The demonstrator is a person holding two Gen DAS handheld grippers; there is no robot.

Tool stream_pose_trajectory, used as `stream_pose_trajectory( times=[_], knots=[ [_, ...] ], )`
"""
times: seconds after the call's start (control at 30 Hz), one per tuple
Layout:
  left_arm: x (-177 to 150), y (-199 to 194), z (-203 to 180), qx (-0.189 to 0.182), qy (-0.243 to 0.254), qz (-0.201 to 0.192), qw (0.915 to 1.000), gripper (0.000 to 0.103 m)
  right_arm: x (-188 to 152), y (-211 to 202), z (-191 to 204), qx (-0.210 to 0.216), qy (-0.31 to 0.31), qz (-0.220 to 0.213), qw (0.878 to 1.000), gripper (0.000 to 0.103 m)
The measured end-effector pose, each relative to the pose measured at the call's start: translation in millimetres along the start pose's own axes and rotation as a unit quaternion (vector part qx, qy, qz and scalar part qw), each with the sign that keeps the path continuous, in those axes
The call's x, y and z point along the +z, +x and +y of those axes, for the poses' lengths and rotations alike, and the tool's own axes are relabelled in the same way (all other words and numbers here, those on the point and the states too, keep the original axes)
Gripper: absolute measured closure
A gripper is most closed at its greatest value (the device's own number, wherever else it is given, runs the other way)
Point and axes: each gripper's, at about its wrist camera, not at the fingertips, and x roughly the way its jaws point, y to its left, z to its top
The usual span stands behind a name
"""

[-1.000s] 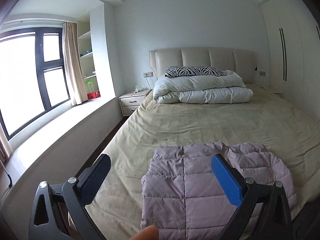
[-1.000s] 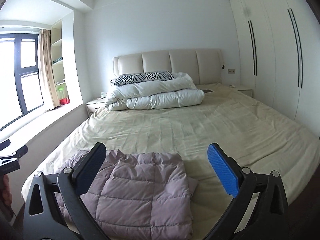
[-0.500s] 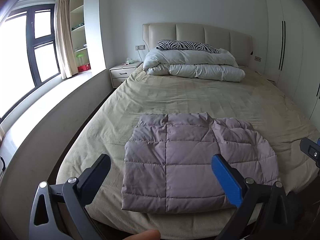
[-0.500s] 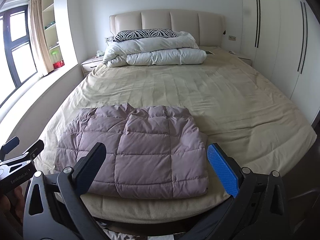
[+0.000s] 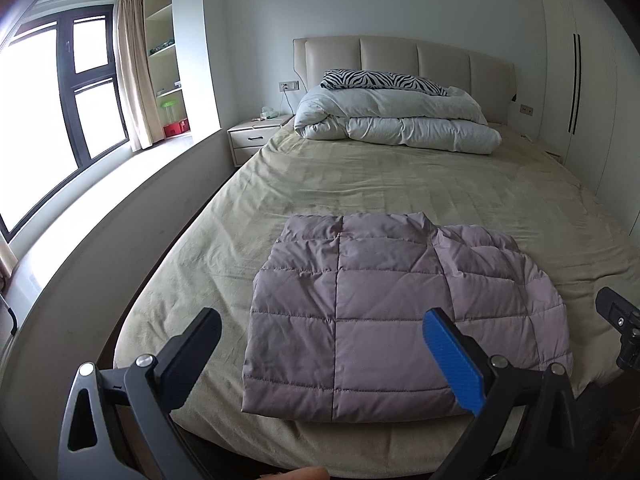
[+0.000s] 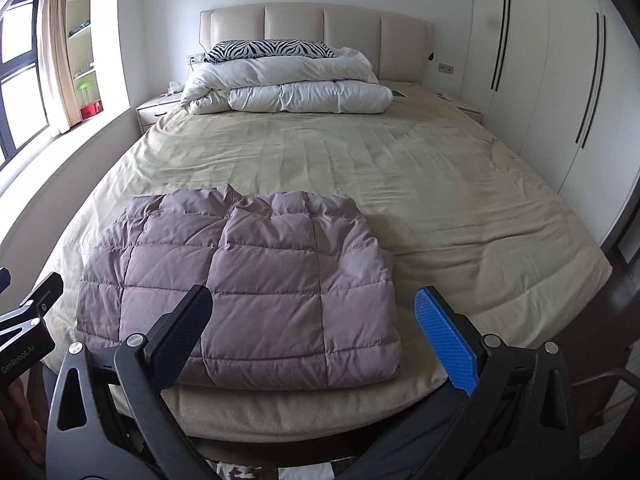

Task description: Fold large clothes

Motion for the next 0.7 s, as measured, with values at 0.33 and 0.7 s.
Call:
stream_pose_trajectory(
  times=[0.33,0.7],
  knots=[
    [-2.2,2.6,-2.2,0.001,0.004,0.006,1.0000,0.000,-2.0,3.1,4.4,-0.006,-0.007,0.002,1.000,0.000],
    [-2.7,3.0,-3.3,0.000,0.003,0.008,1.0000,0.000,-4.9,5.1,6.4,-0.003,-0.009,0.005,1.000,0.000]
  ],
)
